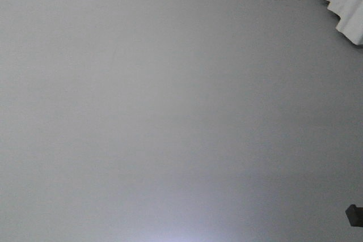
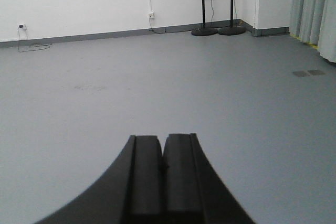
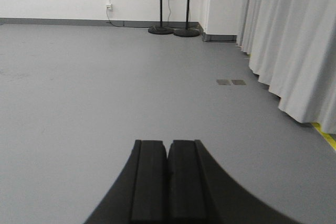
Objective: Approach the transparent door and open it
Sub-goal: 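Drive the base across the grey floor toward the glass door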
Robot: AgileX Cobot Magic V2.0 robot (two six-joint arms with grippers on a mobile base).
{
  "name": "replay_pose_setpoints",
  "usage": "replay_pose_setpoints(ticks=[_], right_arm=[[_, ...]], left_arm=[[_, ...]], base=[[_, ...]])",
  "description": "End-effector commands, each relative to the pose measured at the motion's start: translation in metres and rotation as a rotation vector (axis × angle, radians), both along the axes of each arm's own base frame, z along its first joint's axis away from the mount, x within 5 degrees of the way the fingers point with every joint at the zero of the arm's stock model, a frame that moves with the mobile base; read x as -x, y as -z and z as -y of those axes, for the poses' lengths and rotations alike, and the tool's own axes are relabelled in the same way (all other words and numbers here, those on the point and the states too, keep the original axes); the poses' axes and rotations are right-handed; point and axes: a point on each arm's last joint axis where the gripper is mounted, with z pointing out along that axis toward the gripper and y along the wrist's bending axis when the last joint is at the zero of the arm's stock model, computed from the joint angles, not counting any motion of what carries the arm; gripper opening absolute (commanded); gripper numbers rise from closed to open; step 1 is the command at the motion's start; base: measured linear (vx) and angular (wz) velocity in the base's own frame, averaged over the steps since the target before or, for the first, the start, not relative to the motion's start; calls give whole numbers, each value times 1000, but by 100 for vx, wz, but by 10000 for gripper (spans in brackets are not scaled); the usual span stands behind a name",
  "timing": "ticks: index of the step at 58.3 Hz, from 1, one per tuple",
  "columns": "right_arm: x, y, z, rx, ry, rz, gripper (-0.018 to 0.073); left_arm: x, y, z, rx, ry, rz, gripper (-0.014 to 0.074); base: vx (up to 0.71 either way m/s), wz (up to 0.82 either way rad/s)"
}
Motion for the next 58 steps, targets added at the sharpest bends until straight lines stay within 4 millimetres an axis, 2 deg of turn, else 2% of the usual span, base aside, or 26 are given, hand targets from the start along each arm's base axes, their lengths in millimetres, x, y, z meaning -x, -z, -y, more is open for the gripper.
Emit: replay_pose_setpoints(ticks=[1, 23, 58], right_arm=[[0, -4, -1, 9, -9, 85, -8], [0, -4, -1, 9, -9, 85, -8], [0, -4, -1, 9, -9, 82, -8]], left_arm=[[-1, 2, 0, 19, 2, 66, -6], [-1, 2, 0, 19, 2, 66, -6], [-1, 2, 0, 19, 2, 66, -6]], base=[[44, 16], [52, 13], [65, 20]])
